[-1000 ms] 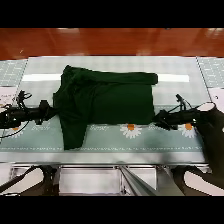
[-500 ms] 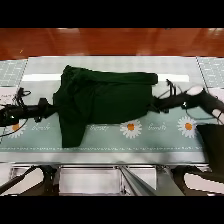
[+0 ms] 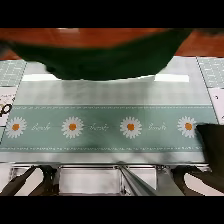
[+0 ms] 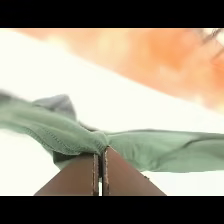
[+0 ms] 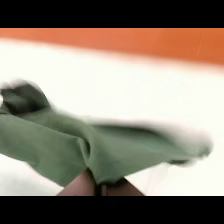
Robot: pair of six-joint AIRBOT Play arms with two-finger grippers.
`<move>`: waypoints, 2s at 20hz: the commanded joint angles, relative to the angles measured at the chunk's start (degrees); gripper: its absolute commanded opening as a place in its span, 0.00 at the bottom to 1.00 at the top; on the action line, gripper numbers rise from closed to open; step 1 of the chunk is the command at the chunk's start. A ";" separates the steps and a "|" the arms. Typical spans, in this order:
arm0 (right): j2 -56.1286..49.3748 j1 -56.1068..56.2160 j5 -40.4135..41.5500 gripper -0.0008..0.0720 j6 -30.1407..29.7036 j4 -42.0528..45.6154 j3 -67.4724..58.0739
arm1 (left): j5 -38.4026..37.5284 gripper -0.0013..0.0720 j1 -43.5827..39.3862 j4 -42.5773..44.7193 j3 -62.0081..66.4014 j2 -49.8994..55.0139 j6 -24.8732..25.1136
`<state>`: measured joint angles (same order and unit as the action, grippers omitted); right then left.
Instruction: Fold the shirts.
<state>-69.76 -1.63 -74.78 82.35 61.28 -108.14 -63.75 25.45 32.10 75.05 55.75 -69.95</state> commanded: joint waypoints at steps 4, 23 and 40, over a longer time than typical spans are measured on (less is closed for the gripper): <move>12.59 0.02 -0.66 0.04 1.20 7.74 -13.44 | 1.57 0.04 4.46 0.55 22.69 -7.65 -1.27; 29.44 0.04 -13.09 0.04 6.97 18.53 5.68 | -10.27 0.04 -13.68 48.68 15.56 -27.06 -19.58; -28.35 -0.11 21.20 0.04 -1.01 -0.46 13.42 | 13.79 0.04 -13.90 26.62 8.81 36.11 -14.73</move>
<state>-88.55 -1.69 -59.66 81.67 63.07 -92.25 -54.37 11.70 62.96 82.17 82.46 -85.12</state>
